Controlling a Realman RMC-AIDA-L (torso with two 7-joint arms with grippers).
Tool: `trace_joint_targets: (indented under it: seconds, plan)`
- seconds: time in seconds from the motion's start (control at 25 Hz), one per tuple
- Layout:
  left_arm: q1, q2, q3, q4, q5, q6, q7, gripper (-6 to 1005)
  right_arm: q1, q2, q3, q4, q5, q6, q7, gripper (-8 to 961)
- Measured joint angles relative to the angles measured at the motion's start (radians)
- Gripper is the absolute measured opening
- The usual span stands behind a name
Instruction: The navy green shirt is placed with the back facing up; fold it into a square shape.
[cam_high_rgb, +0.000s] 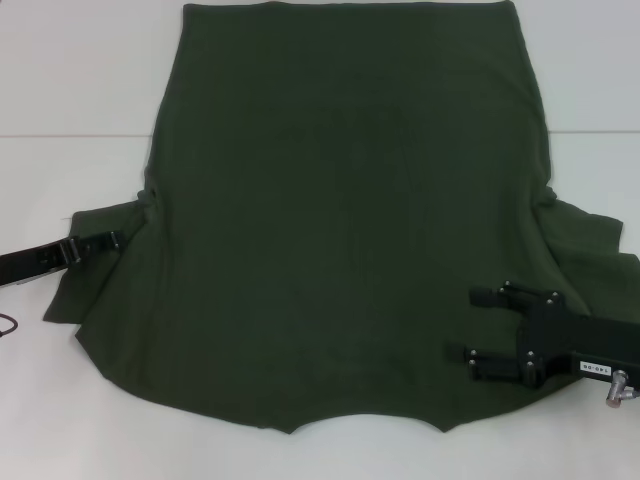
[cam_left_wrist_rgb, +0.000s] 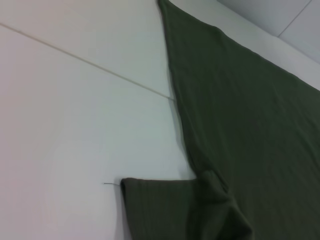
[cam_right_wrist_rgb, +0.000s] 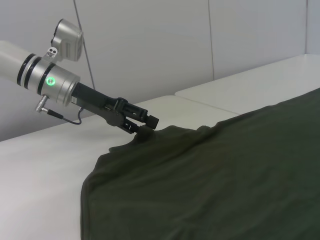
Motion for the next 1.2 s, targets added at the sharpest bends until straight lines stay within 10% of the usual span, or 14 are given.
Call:
trace_joint_targets:
  seconds: [0.2,0.84,1.2]
  plan:
    - [-0.001,-0.001,0.034,0.006,0.014,-0.023,0.002,907,0.002,0.000,0.000,0.000,0.000,-0.002,0.000,899]
    - [-0.002,-0.011,0.064,0.014,0.004,-0.069,0.025,172,0.007,0.000,0.005,0.000,0.000,0.002,0.000,899]
    - [-0.005,-0.017,0.068,0.024,0.004,-0.108,0.048,34,0.014,0.000,0.005,0.000,0.000,0.003,0.000,898]
